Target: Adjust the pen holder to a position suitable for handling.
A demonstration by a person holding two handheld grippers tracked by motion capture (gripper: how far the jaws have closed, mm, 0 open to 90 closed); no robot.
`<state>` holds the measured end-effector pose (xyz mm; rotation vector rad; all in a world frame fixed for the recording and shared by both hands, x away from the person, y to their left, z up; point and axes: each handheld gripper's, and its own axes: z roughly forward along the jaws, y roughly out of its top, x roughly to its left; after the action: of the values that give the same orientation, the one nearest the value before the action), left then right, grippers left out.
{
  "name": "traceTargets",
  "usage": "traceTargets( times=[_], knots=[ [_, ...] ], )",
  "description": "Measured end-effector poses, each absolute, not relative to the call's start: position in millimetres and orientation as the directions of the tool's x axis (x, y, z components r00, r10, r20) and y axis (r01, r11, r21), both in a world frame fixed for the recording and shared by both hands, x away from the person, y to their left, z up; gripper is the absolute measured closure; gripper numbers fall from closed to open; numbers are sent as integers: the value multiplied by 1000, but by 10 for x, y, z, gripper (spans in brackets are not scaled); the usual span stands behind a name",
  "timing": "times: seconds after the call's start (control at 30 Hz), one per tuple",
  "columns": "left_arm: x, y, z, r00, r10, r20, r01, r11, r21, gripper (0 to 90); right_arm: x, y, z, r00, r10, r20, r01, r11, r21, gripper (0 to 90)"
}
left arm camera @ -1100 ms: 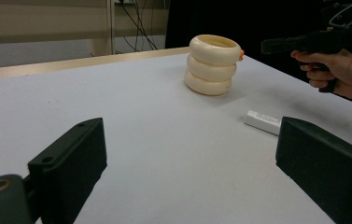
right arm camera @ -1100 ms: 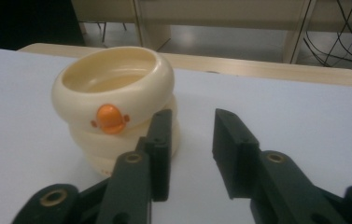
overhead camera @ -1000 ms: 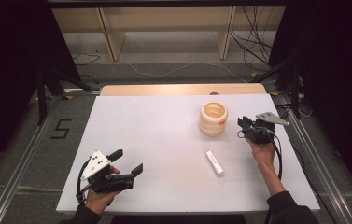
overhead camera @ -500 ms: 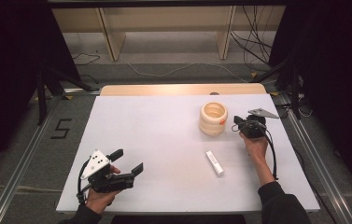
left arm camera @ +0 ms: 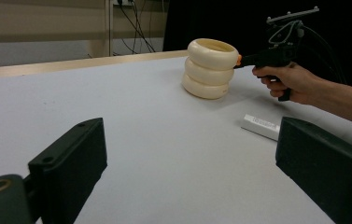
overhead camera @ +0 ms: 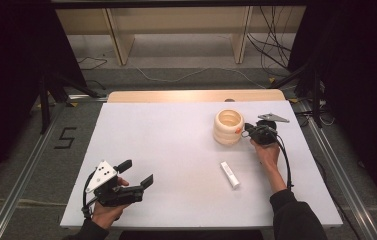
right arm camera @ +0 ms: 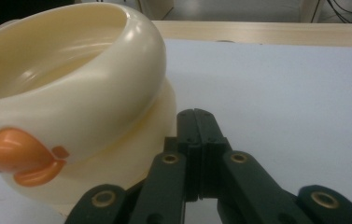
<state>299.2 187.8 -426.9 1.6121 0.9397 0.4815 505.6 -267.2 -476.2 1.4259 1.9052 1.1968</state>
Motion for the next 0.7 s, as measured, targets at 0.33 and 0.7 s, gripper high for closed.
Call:
traceTargets(
  times=[0.33,0.7],
  knots=[
    [2992,1878,-4270,596,784,-175,317,-28,948,81,5093,-2614,-4790,-350,929,120,526,89,846,900],
    [2993,1877,-4271,595,784,-174,317,-30,948,81,5083,-2505,-4801,-380,919,103,529,124,840,900]
  ],
)
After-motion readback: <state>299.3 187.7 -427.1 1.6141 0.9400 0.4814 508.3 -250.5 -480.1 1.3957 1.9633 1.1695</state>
